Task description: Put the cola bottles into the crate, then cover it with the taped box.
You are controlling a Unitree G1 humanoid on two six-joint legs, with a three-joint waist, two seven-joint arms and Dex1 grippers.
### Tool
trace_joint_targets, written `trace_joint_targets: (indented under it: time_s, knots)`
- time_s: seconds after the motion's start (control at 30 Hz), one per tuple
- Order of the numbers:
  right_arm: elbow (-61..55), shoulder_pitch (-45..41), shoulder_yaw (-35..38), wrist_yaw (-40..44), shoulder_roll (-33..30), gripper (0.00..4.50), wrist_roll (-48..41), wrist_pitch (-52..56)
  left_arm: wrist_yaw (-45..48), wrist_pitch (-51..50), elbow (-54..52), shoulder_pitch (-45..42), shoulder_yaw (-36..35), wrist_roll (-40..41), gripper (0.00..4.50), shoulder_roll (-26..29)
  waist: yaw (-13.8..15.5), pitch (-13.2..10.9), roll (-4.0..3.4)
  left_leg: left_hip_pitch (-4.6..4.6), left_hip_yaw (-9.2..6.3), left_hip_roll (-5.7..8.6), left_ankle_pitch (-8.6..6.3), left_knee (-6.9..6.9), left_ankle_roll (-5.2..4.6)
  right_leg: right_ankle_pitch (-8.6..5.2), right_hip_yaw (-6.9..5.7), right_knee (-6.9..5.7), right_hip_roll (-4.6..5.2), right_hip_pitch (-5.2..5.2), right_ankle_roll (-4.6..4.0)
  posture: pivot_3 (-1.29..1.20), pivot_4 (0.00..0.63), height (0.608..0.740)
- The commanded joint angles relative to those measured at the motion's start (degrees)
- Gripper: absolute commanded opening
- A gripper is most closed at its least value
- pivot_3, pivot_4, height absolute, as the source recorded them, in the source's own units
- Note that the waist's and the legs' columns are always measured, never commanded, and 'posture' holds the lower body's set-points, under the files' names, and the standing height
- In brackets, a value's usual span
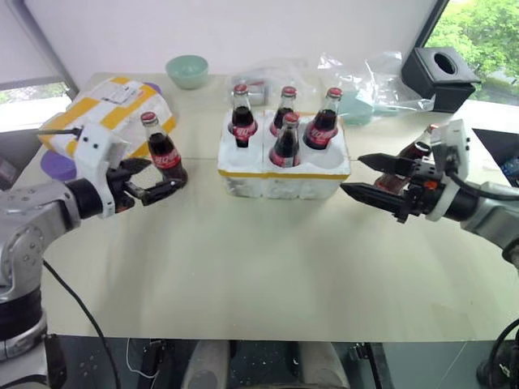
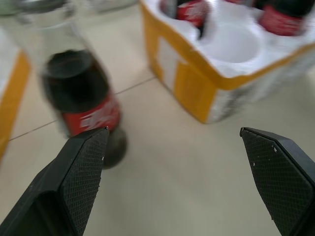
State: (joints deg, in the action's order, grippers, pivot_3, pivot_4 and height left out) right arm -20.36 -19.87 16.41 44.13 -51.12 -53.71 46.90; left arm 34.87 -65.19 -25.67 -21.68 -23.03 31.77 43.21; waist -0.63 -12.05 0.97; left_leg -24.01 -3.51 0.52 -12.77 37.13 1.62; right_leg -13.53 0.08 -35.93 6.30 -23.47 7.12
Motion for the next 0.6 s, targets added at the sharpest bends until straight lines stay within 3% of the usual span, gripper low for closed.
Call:
trace_joint_targets:
  time_s: [0.03,0.27,0.6]
  knots:
    - [0.07,-1.66,0.55,0.81,0.06,4.50,0.52,-0.97,-5.00,2.89,0.25,0.34,-1.96,-1.94,4.46,-1.73,0.00,0.00,0.00,0.00,0.01,0.00,0.00,0.00,0.00,0.00,0.00,0.00,0.00,0.00,0.00,0.00,0.150,0.739]
    - [-0.76,-0.98,1.94,0.40,0.35,4.50,0.72,-0.58,-12.27,4.26,6.24,-2.15,-1.38,-3.17,4.46,-7.18,0.05,0.00,0.00,0.00,0.01,0.01,0.00,0.00,0.00,0.01,0.00,-0.01,0.00,0.00,0.02,0.00,0.150,0.739]
    - [-3.49,1.22,4.10,-2.17,1.05,4.50,-0.88,0.19,-10.31,16.78,21.07,-10.08,8.77,-8.46,4.46,-9.41,0.10,0.01,0.01,-0.01,0.02,0.02,0.00,0.00,0.00,0.06,0.00,-0.01,0.00,-0.01,0.10,0.00,0.150,0.739]
